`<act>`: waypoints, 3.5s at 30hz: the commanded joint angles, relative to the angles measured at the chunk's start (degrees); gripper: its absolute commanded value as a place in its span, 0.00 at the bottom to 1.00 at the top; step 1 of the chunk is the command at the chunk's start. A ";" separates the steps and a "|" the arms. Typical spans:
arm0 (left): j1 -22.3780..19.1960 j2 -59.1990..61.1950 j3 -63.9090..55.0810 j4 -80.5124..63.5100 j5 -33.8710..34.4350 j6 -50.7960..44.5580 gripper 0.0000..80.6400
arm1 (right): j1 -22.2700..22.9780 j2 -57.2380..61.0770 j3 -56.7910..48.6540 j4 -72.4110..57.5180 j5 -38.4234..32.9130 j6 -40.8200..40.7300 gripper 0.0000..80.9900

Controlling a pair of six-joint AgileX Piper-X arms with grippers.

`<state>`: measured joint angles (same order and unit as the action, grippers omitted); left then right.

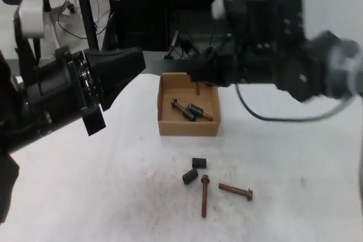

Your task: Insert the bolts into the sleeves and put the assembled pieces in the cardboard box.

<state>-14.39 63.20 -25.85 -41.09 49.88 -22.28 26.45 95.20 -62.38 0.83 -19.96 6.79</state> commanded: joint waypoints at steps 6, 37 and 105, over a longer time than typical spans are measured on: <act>0.21 -1.78 2.73 0.16 2.96 -0.84 0.00 | -0.34 19.79 -22.65 16.91 4.84 -1.69 0.01; 0.10 -7.57 5.90 1.51 5.45 -2.21 0.00 | -1.22 24.34 -28.87 24.91 1.24 -3.56 0.46; -25.40 45.19 -45.17 79.96 -48.12 45.29 0.48 | -13.69 -20.31 7.13 54.68 -11.72 -11.97 0.38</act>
<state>-39.60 108.48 -70.25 38.29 4.14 21.13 13.02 75.40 -55.13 55.79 -30.39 -4.73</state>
